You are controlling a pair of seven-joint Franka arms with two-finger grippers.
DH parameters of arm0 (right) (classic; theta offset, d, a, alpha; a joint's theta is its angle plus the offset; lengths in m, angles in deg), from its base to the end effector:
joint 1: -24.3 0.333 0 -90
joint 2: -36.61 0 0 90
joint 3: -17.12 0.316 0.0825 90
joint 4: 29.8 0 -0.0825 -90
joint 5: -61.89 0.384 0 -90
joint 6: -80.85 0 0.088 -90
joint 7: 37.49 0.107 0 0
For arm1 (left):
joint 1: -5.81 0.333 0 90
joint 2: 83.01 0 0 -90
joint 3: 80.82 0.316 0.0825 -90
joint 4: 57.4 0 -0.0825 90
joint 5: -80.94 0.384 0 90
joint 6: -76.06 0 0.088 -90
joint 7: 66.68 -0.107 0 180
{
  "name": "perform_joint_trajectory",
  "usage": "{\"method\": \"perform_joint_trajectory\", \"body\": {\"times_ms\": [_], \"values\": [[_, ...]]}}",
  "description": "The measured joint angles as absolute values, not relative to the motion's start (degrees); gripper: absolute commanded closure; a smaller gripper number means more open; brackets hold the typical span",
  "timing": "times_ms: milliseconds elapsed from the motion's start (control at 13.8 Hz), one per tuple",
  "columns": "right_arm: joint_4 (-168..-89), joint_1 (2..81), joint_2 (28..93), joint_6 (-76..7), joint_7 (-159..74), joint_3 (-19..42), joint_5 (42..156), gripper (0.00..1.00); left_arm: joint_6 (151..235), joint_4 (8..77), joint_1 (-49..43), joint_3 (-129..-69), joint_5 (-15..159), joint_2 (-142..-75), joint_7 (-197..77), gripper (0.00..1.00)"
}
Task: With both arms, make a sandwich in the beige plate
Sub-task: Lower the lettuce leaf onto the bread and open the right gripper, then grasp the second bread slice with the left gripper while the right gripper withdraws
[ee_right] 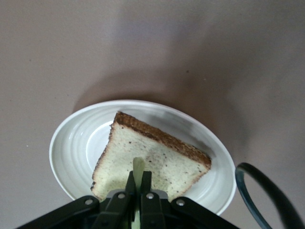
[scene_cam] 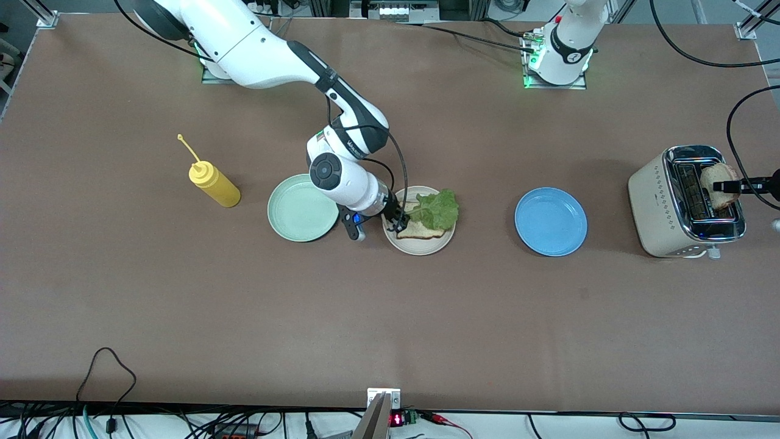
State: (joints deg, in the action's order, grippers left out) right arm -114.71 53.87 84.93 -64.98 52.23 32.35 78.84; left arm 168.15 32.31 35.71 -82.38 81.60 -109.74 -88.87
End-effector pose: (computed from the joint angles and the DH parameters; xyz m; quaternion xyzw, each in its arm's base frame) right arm 0.5534 0.4893 0.2078 -0.8259 0.5190 0.1295 0.1779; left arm 0.5551 0.3030 0.3473 0.9762 0.0512 -0.1903 0.0906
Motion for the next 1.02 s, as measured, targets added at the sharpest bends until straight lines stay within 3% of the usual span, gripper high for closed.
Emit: {"method": "perform_joint_trajectory", "body": {"times_ms": [291, 509, 581, 727, 799, 872, 1017], "values": [[-113.8, 53.7, 85.1, -65.2, 52.3, 32.0, 79.1, 0.91, 165.8, 30.6, 36.0, -82.4, 81.6, -109.6, -90.6, 1.0], [-113.7, 53.7, 85.3, -65.2, 52.4, 32.0, 79.2, 0.9, 158.4, 24.9, 36.0, -82.7, 81.5, -108.9, -90.9, 1.0], [-113.7, 53.7, 85.3, -65.5, 52.4, 32.0, 79.2, 0.84, 155.1, 22.1, 36.0, -83.0, 81.5, -108.4, -91.0, 1.0], [-113.6, 53.7, 85.5, -65.9, 52.4, 32.0, 79.3, 0.44, 148.9, 16.2, 35.8, -83.6, 81.4, -107.4, -91.3, 1.0], [-113.6, 53.7, 85.6, -66.0, 52.4, 32.0, 79.3, 0.14, 146.3, 13.7, 35.5, -84.0, 81.3, -106.9, -91.5, 1.0], [-113.6, 53.7, 85.6, -66.0, 52.4, 32.0, 79.3, 0.0, 144.1, 11.8, 35.2, -84.6, 81.2, -106.6, -91.6, 1.0], [-113.5, 53.8, 85.6, -66.0, 51.9, 32.0, 79.2, 0.0, 140.9, 9.4, 34.8, -86.7, 81.1, -106.2, -91.6, 1.0]]}}
